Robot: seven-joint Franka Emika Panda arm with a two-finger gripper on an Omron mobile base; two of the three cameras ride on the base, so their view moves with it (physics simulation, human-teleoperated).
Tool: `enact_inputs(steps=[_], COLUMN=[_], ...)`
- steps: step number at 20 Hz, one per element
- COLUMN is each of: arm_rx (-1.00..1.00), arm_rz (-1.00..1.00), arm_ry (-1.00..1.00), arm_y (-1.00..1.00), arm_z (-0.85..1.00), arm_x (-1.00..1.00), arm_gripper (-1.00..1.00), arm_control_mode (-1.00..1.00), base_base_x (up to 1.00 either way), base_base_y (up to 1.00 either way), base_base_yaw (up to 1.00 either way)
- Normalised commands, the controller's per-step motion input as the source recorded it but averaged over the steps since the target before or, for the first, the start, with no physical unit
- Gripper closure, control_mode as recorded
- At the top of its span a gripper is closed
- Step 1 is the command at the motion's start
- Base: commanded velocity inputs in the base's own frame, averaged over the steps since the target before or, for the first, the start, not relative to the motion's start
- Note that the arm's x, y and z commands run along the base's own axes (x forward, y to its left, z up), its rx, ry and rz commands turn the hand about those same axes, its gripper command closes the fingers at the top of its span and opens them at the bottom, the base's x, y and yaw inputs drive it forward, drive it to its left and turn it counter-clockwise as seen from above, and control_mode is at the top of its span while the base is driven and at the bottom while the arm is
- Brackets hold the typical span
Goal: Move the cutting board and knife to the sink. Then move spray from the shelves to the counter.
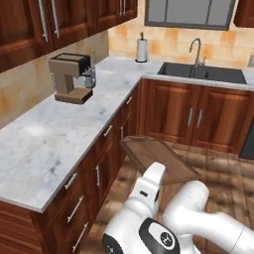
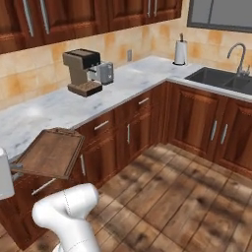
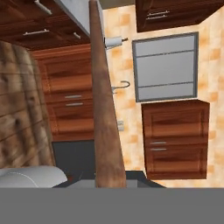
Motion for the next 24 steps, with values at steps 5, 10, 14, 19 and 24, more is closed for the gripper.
enact_inputs(steps=[5, 10, 14, 19, 24], arm_rx=[0.00, 0.00, 0.00, 0.00, 0.00], arm_rz=[0.00, 0.00, 0.00, 0.00, 0.00], arm_ry=[0.00, 0.00, 0.00, 0.00, 0.00], arm_y=[0.00, 0.00, 0.00, 0.00, 0.00], arm_z=[0.00, 0.00, 0.00, 0.00, 0.00], arm_x=[0.00, 0.00, 0.00, 0.00, 0.00], arm_gripper=[1.00, 1.00, 1.00, 1.00, 1.00], arm_control_mode=[1.00, 1.00, 1.00, 1.00, 1.00], base_base_x=[0.83, 0.81, 0.82, 0.79, 0.78], base_base_y=[-0.06, -0.04, -0.02, 0.00, 0.00], base_base_yaw=[-0.09, -0.12, -0.12, -0.15, -0.17])
